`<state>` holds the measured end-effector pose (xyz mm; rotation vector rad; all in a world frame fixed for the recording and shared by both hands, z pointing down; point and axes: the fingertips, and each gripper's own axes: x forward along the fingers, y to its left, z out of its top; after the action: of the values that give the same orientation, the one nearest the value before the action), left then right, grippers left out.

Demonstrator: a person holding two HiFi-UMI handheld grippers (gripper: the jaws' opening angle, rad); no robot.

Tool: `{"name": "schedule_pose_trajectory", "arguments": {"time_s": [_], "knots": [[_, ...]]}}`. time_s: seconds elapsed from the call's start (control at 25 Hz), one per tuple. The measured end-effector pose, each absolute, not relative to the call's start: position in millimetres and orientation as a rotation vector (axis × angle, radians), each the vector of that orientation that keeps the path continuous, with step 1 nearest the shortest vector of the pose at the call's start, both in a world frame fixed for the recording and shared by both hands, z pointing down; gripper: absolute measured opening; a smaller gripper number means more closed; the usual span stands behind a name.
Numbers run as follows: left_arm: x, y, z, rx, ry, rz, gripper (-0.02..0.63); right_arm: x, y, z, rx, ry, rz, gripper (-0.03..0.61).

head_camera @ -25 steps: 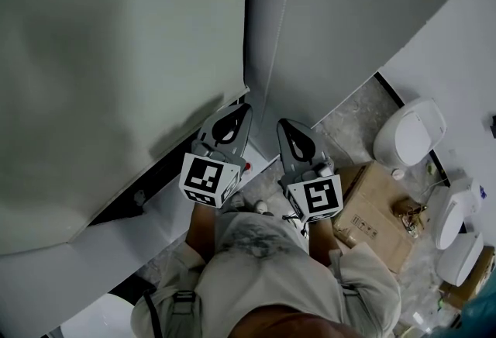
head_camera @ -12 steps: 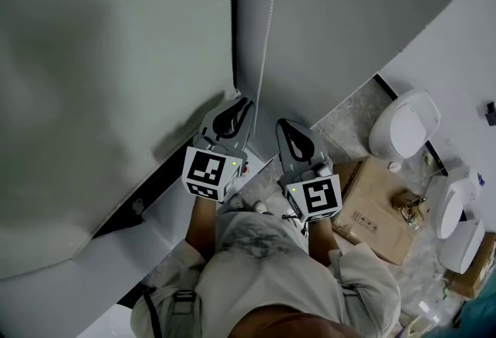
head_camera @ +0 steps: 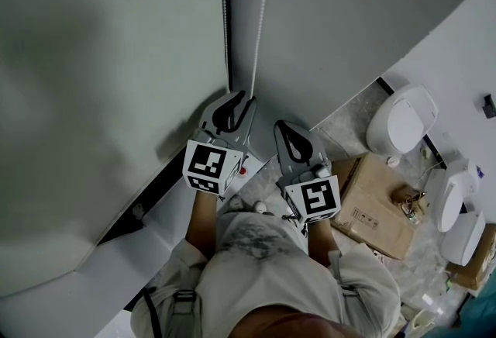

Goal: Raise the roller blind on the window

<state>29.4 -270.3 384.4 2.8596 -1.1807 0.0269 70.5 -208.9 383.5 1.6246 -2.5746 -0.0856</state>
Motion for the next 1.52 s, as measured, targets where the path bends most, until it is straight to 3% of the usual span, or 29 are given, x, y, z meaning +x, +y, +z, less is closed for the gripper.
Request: {"name": "schedule_pose_trajectory", "arguments": {"time_s": [0.44, 0.76, 1.52], "knots": [[45.2, -287.5, 387.2, 2.874, -1.136, 0.029, 0.100, 77.3, -214.3, 383.0, 1.653, -2.561, -0.105, 0.011], [49.1, -288.6, 384.1, 2.871, -1.134, -0.003, 0.012, 78.3, -213.1, 386.4, 1.644, -2.543, -0.067, 0.011], [30.9, -238.3, 394.9, 2.831, -1.083, 0.009, 0.009, 46.8, -199.4, 353.9, 1.443, -2.758, -0.059, 0.011]]}}
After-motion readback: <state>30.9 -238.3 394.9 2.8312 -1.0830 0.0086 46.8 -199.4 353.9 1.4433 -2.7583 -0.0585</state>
